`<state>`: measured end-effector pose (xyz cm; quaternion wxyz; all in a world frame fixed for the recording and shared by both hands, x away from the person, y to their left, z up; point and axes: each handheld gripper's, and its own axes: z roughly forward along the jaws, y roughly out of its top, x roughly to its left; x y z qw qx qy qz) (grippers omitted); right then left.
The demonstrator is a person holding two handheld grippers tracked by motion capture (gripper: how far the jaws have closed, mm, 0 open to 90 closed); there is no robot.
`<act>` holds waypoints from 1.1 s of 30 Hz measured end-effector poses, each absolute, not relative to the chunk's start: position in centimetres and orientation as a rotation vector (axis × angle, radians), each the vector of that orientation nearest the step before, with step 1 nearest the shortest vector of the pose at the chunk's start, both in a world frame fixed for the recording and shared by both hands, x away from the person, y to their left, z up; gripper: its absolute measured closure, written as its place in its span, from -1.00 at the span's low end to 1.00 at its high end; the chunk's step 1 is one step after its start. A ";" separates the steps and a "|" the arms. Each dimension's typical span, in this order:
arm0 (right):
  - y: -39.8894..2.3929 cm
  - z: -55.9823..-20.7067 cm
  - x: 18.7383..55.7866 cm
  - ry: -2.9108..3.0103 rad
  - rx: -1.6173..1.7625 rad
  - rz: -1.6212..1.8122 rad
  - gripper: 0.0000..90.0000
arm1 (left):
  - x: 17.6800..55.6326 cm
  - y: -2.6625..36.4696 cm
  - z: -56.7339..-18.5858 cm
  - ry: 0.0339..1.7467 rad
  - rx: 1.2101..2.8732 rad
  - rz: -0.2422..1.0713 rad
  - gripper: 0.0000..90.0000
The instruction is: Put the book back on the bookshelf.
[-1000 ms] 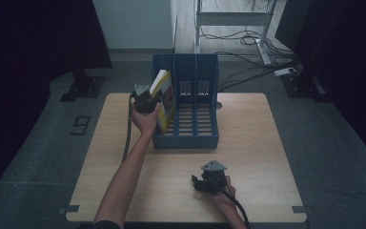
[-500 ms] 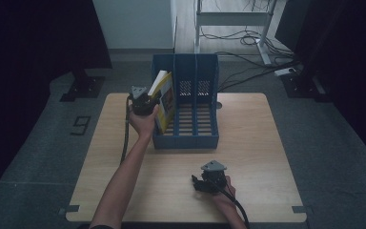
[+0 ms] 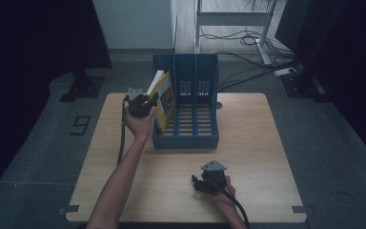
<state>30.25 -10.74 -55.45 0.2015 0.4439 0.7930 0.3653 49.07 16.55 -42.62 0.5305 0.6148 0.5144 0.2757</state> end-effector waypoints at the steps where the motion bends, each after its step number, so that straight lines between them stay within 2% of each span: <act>1: -10.7 -55.4 30.2 2.215 1.240 1.020 -0.43 | 49.1 16.6 -42.7 1.228 1.470 0.657 0.46; 7: -10.7 -55.4 30.2 2.215 1.242 1.020 -0.43 | 49.0 16.6 -43.1 1.232 1.481 0.650 0.44; 13: -10.7 -55.4 30.2 2.215 1.242 1.020 -0.43 | 49.0 16.7 -43.3 1.223 1.486 0.635 0.21; 18: -10.7 -55.4 30.2 2.215 1.241 1.020 -0.43 | 48.9 16.8 -43.2 1.213 1.486 0.627 0.11; 33: -10.7 -55.4 30.3 2.215 1.242 1.020 -0.43 | 47.9 17.1 -43.3 1.170 1.518 0.591 -0.03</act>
